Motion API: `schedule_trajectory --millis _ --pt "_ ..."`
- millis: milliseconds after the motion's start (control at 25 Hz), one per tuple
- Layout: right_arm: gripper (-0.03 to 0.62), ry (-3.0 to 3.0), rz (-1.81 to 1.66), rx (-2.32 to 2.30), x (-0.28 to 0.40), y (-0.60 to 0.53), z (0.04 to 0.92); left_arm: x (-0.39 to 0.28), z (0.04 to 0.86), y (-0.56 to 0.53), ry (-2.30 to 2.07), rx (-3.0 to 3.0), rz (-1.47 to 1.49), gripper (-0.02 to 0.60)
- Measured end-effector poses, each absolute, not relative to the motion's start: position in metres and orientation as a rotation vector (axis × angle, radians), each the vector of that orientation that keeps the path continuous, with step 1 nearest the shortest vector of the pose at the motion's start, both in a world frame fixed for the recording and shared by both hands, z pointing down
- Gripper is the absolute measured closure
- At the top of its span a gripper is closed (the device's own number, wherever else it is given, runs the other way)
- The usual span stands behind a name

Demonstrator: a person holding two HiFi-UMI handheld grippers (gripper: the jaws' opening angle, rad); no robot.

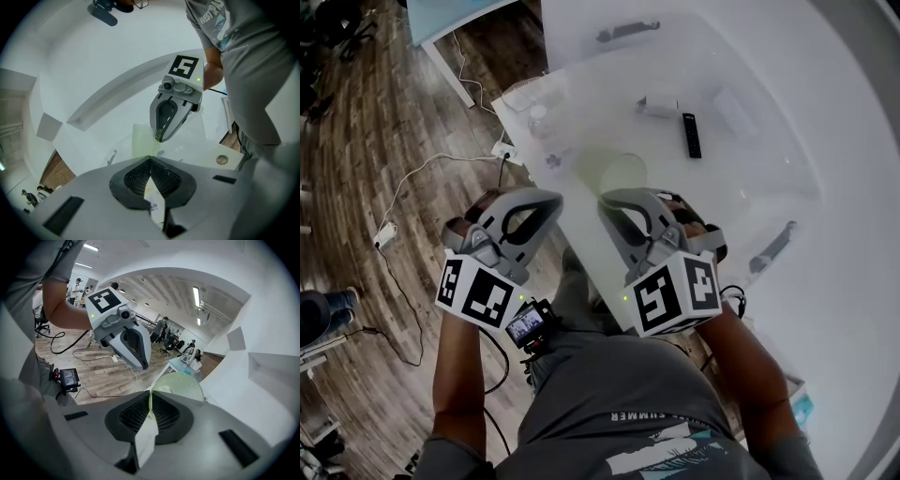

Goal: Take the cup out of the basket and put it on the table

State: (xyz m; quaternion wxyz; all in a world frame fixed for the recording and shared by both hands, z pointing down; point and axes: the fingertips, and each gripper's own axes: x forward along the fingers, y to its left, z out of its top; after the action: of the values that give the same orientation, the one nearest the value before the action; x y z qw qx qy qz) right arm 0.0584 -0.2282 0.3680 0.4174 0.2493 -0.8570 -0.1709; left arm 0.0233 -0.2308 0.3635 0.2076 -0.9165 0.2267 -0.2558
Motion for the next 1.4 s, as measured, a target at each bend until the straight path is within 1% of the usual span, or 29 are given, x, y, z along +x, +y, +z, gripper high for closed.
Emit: schedule_trajectory --millis 240,520,1000,1400 --pt "0.565 -2.143 -0.371 0.523 0.04 -0.218 0.415 0.004 0.377 -0.227 0.682 -2.569 -0.741 0.571" --pt "0.565 -2.087 -0.246 0.442 0.04 -0.213 0.482 -0.009 0.39 -0.226 0.711 -2.599 -0.756 0.571" --pt "0.565 -1.989 -0.089 0.345 0.049 -0.208 0.563 -0.016 0.411 -0.225 0.719 -2.646 -0.785 0.571" --pt "0.565 -1.867 0.031 0.258 0.071 -0.196 0.622 -0.012 0.42 -0.225 0.71 -2.674 -0.782 0.571"
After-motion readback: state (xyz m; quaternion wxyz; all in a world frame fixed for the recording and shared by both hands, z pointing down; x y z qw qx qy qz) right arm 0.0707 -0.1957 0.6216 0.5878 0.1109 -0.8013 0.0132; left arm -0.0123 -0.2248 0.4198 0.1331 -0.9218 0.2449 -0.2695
